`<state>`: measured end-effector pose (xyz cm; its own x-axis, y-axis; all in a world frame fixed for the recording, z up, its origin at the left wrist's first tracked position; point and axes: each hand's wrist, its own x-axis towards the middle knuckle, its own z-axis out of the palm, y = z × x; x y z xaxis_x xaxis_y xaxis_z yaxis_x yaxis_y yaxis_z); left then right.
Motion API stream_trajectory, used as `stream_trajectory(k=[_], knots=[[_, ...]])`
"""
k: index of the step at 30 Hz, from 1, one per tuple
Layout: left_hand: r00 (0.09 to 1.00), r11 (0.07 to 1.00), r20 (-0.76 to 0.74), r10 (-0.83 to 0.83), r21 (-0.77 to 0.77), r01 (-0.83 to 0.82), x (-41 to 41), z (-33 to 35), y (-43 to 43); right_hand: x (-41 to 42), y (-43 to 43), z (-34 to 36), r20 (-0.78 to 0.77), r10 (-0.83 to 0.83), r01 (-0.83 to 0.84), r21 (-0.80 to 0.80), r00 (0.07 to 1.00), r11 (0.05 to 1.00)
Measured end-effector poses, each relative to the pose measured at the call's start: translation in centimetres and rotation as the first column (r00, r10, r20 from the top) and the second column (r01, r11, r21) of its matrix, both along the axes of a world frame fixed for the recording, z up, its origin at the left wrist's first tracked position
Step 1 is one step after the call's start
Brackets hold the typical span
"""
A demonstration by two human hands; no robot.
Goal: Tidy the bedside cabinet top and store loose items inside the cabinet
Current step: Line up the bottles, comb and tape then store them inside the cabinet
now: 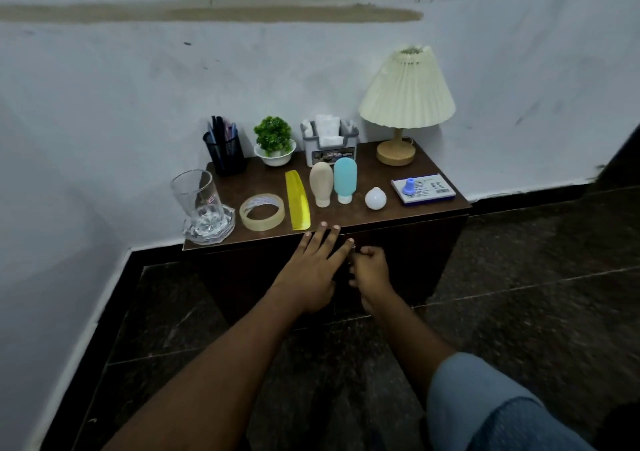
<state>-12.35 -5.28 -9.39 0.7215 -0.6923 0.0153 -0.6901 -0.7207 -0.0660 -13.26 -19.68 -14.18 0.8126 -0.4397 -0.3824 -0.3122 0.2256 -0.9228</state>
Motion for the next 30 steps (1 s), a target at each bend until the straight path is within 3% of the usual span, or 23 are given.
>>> stream_trajectory(k=[2, 7, 12, 15, 21, 24, 26, 28, 30], knots=[[0.998, 0.999, -0.046, -0.031, -0.044, 0.029, 0.5, 0.4, -1.0, -0.2, -0.3, 0.0, -0.025, 0.104, -0.103, 0.029, 0.994, 0.994], [0.991, 0.982, -0.096, -0.091, -0.177, 0.072, 1.2, 1.5, -3.2, -1.0, -2.5, -1.1, -0.040, 0.259, -0.262, -0.114, 0.965, 0.958], [0.987, 0.972, -0.107, -0.121, -0.215, 0.096, 1.2, 2.4, -4.9, -2.8, -3.8, -2.5, 0.010, 0.247, -0.229, -0.340, 0.969, 0.912], [0.957, 0.958, -0.272, -0.106, -0.285, 0.025, 0.9, 2.1, -6.0, -4.5, -4.4, -3.2, 0.020, 0.198, -0.169, -0.440, 0.980, 0.882], [0.765, 0.897, -0.640, -0.072, -0.376, -0.231, 1.3, 2.7, -8.5, -7.9, -6.5, -2.4, 0.031, 0.020, -0.004, -0.462, 0.999, 0.887], [0.486, 0.910, -0.869, -0.099, -0.277, -0.309, 1.1, 3.6, -10.1, -9.4, -7.5, -1.2, -0.031, 0.055, -0.063, -0.495, 0.998, 0.866], [0.361, 0.908, -0.928, -0.089, -0.225, -0.353, 0.1, 3.9, -11.5, -10.3, -8.5, -0.5, -0.095, 0.046, -0.091, -0.550, 0.994, 0.830], [0.337, 0.905, -0.938, -0.083, -0.212, -0.368, -0.6, 3.9, -12.7, -11.1, -9.6, 0.0, -0.134, 0.024, -0.099, -0.587, 0.991, 0.803], [0.396, 0.913, -0.913, -0.100, -0.242, -0.328, -0.7, 3.9, -13.4, -11.7, -11.1, 0.7, -0.148, 0.060, -0.136, -0.584, 0.987, 0.801]])
